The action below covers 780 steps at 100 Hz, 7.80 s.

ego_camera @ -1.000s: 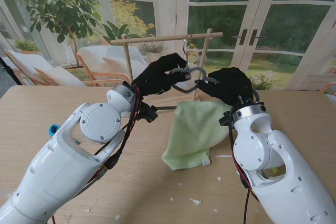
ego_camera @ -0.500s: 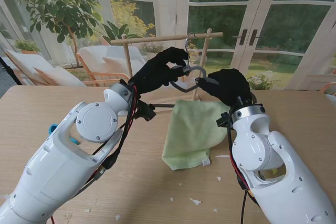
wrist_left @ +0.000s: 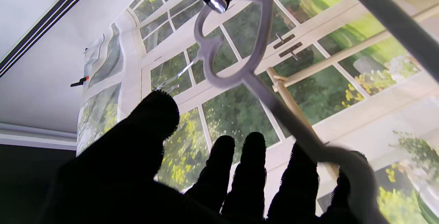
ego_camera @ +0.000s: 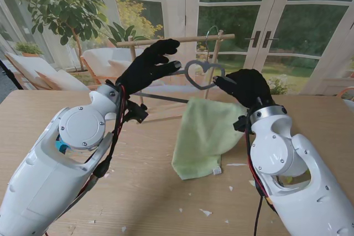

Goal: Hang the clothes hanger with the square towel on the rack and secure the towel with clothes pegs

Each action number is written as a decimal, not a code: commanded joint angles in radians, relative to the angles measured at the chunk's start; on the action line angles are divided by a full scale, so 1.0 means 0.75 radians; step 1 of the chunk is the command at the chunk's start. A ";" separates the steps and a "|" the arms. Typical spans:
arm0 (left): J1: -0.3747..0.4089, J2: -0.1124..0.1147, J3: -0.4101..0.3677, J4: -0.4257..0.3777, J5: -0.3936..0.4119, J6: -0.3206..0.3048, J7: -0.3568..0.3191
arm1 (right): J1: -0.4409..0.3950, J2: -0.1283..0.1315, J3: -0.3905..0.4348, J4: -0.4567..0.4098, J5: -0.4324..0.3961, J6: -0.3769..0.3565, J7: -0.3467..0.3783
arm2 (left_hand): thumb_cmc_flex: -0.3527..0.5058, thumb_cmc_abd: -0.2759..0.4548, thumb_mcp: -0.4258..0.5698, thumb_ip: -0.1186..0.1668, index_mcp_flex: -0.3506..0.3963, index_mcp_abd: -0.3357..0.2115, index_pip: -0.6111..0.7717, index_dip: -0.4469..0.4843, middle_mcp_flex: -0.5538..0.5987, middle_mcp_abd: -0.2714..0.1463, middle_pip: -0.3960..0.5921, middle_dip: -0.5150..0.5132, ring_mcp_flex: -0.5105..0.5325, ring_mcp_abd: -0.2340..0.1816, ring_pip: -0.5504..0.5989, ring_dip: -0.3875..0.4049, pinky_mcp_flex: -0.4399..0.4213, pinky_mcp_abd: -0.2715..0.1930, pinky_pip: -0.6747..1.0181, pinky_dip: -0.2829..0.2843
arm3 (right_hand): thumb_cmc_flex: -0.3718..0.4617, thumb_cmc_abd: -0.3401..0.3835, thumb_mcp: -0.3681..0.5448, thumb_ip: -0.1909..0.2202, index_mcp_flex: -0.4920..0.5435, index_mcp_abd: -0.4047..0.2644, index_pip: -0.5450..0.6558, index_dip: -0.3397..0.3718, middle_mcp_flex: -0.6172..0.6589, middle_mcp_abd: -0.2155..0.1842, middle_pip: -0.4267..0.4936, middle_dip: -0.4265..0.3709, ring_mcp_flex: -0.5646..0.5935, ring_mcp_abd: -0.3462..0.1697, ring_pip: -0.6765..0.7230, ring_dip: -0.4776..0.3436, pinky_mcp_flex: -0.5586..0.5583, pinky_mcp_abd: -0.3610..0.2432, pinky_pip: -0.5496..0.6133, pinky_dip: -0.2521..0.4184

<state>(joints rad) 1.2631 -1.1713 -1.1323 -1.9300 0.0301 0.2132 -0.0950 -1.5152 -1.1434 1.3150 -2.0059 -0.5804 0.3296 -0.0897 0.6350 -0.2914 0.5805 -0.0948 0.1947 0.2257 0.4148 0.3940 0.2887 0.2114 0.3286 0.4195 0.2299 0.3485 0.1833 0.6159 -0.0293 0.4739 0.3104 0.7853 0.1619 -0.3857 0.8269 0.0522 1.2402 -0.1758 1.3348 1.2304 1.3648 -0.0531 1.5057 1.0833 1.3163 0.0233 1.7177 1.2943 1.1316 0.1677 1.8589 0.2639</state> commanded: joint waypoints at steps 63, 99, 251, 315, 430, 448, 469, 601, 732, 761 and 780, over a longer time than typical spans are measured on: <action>0.238 0.098 -0.266 -0.126 0.094 -0.119 -0.234 | 0.138 0.034 0.073 -0.067 0.090 0.195 0.264 | 0.041 -0.095 0.162 -0.002 0.279 -0.027 0.233 0.193 0.282 0.017 0.248 0.254 0.247 0.057 0.374 0.345 0.139 0.095 0.582 0.372 | 0.144 0.202 0.186 0.168 0.131 -0.027 0.100 -0.007 0.108 0.091 0.182 -0.001 -0.011 -0.072 0.198 0.108 0.143 -0.182 0.313 1.452; 0.272 0.121 -0.181 -0.029 0.062 -0.093 -0.343 | 0.138 0.051 0.082 -0.139 0.070 0.252 0.340 | 0.088 -0.050 0.123 0.005 0.300 -0.043 0.270 0.223 0.258 0.020 0.282 0.295 0.185 0.065 0.531 0.306 0.058 0.078 0.964 0.063 | 0.157 0.211 0.167 0.166 0.129 -0.029 0.088 -0.003 0.108 0.090 0.178 -0.002 -0.010 -0.078 0.197 0.105 0.144 -0.190 0.313 1.446; 0.411 0.159 -0.331 -0.015 0.422 0.045 -0.406 | 0.173 0.058 0.090 -0.171 0.057 0.406 0.370 | -0.064 -0.137 0.048 0.010 -0.049 0.054 -0.323 -0.059 -0.148 -0.009 -0.147 -0.077 -0.186 -0.072 -0.123 -0.104 -0.093 -0.077 -0.173 -0.085 | 0.173 0.214 0.147 0.179 0.129 -0.027 0.078 0.007 0.108 0.090 0.176 -0.002 -0.010 -0.091 0.196 0.106 0.146 -0.208 0.313 1.444; 0.327 0.053 0.013 0.139 0.054 -0.148 -0.071 | 0.196 0.063 0.070 -0.174 0.099 0.412 0.399 | 0.193 -0.177 0.294 0.004 0.114 -0.491 -0.063 -0.095 -0.124 -0.123 0.004 0.008 -0.092 -0.105 -0.059 0.089 -0.033 -0.103 -0.099 0.105 | 0.176 0.213 0.141 0.182 0.129 -0.027 0.077 0.010 0.108 0.089 0.175 -0.002 -0.010 -0.097 0.195 0.105 0.147 -0.215 0.313 1.440; 0.240 -0.030 0.162 0.089 -0.298 -0.010 0.057 | 0.213 0.067 0.040 -0.172 0.092 0.444 0.416 | 0.441 -0.433 0.238 -0.086 0.247 -0.153 0.523 0.566 0.712 -0.093 0.765 0.872 0.263 -0.006 0.919 0.512 -0.035 0.027 0.505 0.202 | 0.175 0.207 0.141 0.194 0.129 -0.028 0.074 0.013 0.108 0.085 0.171 -0.001 -0.009 -0.107 0.193 0.103 0.148 -0.229 0.313 1.434; 0.244 -0.017 0.142 0.076 -0.328 -0.023 0.006 | 0.207 0.067 0.044 -0.174 0.086 0.445 0.416 | 0.151 -0.431 0.456 -0.029 0.477 -0.045 0.391 0.276 0.227 -0.144 0.989 1.177 -0.127 -0.115 1.025 0.748 -0.140 -0.062 0.336 0.118 | 0.174 0.206 0.140 0.195 0.129 -0.028 0.074 0.013 0.108 0.084 0.170 -0.001 -0.009 -0.108 0.193 0.103 0.149 -0.231 0.313 1.434; 0.255 -0.022 0.111 0.042 -0.443 0.022 -0.007 | 0.200 0.067 0.045 -0.177 0.084 0.452 0.415 | 0.232 -0.447 0.389 -0.101 0.292 -0.007 1.020 1.124 0.152 -0.077 0.259 0.331 -0.090 -0.021 0.386 0.242 -0.074 -0.072 -0.109 0.202 | 0.174 0.206 0.139 0.195 0.129 -0.028 0.074 0.013 0.108 0.084 0.170 -0.001 -0.009 -0.108 0.193 0.102 0.149 -0.232 0.313 1.433; 0.257 -0.141 -0.061 0.032 -0.442 0.361 0.418 | 0.202 0.065 0.104 -0.219 0.167 0.520 0.411 | 0.524 -0.176 -0.076 -0.039 0.954 -0.033 0.442 0.187 0.898 0.091 0.486 0.588 0.250 0.157 0.624 0.310 0.065 0.050 -0.020 0.381 | 0.184 0.211 0.134 0.200 0.129 -0.028 0.071 0.016 0.108 0.081 0.168 0.000 -0.009 -0.102 0.194 0.100 0.148 -0.228 0.313 1.431; 0.258 0.087 -0.294 -0.172 0.078 0.136 -0.209 | 0.213 0.119 0.058 -0.196 0.027 0.464 0.609 | -0.010 -0.352 0.300 -0.025 0.042 -0.009 -0.242 -0.121 -0.085 -0.037 -0.078 -0.072 -0.125 -0.091 -0.111 0.008 -0.084 -0.127 -0.166 0.099 | 0.180 0.213 0.127 0.204 0.127 -0.033 0.064 0.023 0.108 0.081 0.168 0.000 -0.008 -0.115 0.192 0.099 0.150 -0.244 0.313 1.428; 0.068 0.107 -0.073 -0.085 0.184 0.165 -0.308 | 0.228 0.117 0.026 -0.184 0.040 0.440 0.612 | 0.004 -0.387 0.369 -0.023 0.035 -0.024 -0.314 -0.158 -0.087 -0.064 -0.074 -0.078 -0.129 -0.100 -0.111 -0.030 -0.082 -0.135 -0.177 0.042 | 0.179 0.214 0.126 0.206 0.127 -0.033 0.062 0.026 0.108 0.079 0.166 -0.001 -0.008 -0.117 0.191 0.098 0.150 -0.248 0.313 1.426; -0.031 0.083 0.053 -0.023 0.212 0.221 -0.247 | 0.233 0.115 0.010 -0.170 0.058 0.415 0.608 | 0.088 -0.378 0.389 -0.016 0.137 -0.003 -0.212 -0.096 0.042 -0.064 0.045 0.005 -0.052 -0.062 -0.060 0.036 -0.031 -0.090 -0.120 0.075 | 0.179 0.215 0.125 0.207 0.126 -0.037 0.061 0.028 0.107 0.070 0.161 -0.001 -0.008 -0.120 0.191 0.098 0.151 -0.250 0.313 1.425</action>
<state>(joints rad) 1.2476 -1.0867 -1.1054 -1.9548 0.1844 0.3830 -0.2728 -1.3412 -1.0461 1.3296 -2.1314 -0.5458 0.6510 0.3535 0.6740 -0.5572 0.8469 -0.1294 0.2727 0.2292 0.2342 0.3015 0.2918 0.2042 0.3326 0.4007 0.1593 0.3104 0.1192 0.6195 -0.0823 0.4132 0.2077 0.8273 0.1991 -0.3235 0.8037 0.0703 1.2479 -0.1084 1.2726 1.2306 1.3856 -0.0205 1.5011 1.0636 1.3417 0.0407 1.7274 1.3000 1.1569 0.1779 1.8983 0.2590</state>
